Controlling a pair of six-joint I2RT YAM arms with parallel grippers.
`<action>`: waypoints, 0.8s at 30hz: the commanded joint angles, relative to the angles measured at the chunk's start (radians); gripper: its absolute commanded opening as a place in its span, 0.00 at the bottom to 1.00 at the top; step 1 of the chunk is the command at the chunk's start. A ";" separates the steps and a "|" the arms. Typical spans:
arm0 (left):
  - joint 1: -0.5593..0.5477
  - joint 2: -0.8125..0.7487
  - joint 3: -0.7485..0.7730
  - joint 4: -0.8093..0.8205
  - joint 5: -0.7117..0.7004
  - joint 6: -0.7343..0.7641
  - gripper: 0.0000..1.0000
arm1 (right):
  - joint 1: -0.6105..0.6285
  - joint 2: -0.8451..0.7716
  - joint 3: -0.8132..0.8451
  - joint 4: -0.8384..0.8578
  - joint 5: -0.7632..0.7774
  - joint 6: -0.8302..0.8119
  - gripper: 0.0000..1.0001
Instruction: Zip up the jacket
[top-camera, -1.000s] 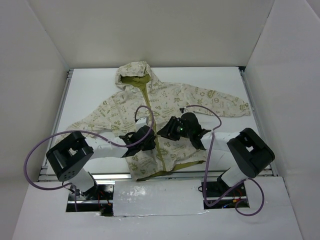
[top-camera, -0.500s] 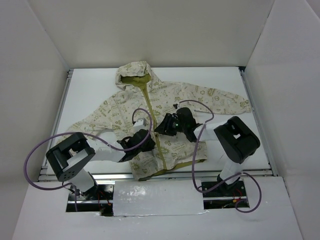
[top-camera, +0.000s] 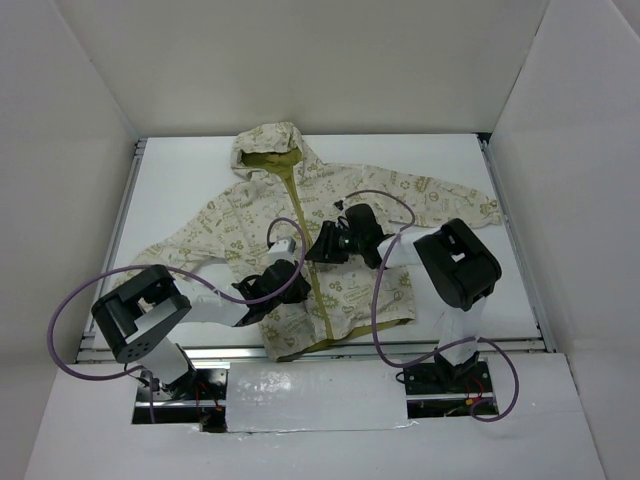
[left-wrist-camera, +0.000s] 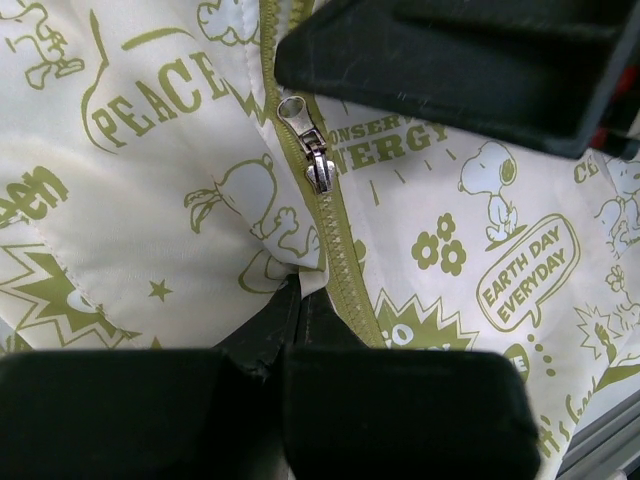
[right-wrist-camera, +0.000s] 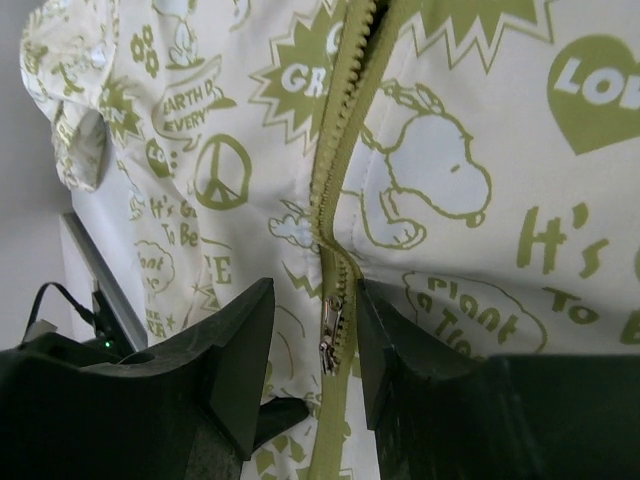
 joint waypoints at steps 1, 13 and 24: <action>-0.001 0.048 -0.039 -0.109 0.036 0.044 0.00 | -0.001 0.025 0.025 -0.026 -0.041 -0.043 0.46; -0.001 0.050 -0.045 -0.097 0.040 0.047 0.00 | -0.003 0.052 0.004 -0.032 -0.070 -0.044 0.33; -0.001 0.054 -0.048 -0.075 0.059 0.056 0.00 | -0.001 0.023 -0.048 0.049 -0.090 -0.044 0.28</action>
